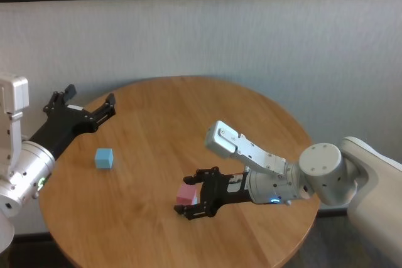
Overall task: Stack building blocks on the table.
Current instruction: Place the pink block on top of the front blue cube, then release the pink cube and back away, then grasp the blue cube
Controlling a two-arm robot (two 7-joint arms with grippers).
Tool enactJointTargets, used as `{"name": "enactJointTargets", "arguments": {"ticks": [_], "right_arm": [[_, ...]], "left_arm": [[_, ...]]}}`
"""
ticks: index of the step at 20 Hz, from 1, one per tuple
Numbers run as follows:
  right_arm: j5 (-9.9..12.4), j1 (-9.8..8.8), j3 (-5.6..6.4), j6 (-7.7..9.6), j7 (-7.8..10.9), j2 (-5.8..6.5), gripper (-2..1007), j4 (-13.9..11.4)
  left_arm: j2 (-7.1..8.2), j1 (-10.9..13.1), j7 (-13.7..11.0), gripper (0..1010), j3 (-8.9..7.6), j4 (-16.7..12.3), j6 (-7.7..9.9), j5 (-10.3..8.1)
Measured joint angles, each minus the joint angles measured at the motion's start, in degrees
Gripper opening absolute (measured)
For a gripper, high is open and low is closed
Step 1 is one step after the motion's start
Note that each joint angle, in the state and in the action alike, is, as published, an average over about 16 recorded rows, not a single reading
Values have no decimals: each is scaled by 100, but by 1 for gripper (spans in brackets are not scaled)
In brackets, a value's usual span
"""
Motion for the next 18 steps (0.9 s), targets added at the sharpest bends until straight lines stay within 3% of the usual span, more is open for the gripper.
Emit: {"name": "enactJointTargets", "arguments": {"ticks": [5, 10, 18], "right_arm": [[108, -96, 139, -34, -113, 59, 844, -157], [272, -267, 398, -111, -397, 161, 943, -369], [274, -730, 1015, -509, -1604, 287, 1001, -677]], "left_arm": [[0, 0, 0, 999, 0, 0, 0, 0], [0, 0, 0, 999, 0, 0, 0, 0], [0, 0, 0, 999, 0, 0, 0, 0]]}}
